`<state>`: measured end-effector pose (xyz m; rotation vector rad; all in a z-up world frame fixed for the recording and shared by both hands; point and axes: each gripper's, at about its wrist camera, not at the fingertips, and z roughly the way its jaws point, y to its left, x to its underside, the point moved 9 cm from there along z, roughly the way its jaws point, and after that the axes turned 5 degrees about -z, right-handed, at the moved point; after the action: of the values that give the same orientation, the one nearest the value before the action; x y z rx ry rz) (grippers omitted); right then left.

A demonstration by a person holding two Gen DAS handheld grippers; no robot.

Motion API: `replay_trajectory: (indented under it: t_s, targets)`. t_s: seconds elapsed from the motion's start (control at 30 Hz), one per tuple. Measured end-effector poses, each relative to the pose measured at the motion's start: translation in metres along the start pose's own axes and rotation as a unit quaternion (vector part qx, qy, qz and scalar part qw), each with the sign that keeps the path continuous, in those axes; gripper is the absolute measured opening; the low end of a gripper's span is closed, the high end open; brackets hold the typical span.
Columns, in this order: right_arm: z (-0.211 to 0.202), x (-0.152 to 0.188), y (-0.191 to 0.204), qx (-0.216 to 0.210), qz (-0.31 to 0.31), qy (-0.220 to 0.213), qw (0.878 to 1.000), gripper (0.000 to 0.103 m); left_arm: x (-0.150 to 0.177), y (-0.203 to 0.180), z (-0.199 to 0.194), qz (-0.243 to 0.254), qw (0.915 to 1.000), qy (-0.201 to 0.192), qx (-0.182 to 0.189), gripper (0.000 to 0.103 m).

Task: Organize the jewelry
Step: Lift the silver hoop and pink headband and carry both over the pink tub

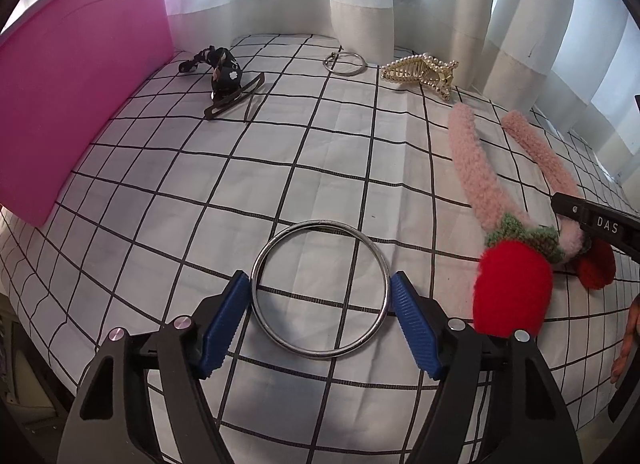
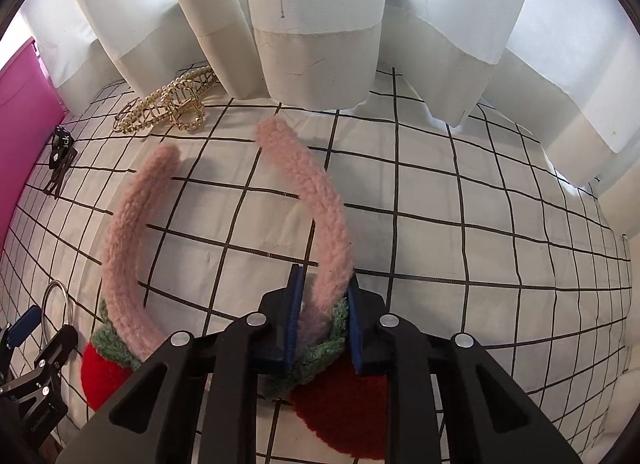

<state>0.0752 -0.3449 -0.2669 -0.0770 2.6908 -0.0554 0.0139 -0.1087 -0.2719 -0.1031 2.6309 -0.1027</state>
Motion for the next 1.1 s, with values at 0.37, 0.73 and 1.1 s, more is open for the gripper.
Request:
replay_trajectory:
  t_s: [0.37,0.73,1.1]
  targets:
    - [-0.027,-0.003,-0.010,-0.028,0.014,-0.031,0.999,0.012,-0.014,0.008,-0.021,-0.011,0.9998,-0.013,0.014,0.070]
    - [-0.062,-0.013,-0.008,-0.044,0.024,-0.061,0.997,0.012,-0.043,0.018,-0.060,-0.010,0.9983,-0.048,0.033,0.070]
    - [-0.098,-0.040,0.016,-0.041,0.009,-0.104,0.994,0.012,-0.085,0.033,-0.108,0.001,0.9939,-0.101,0.044,0.070]
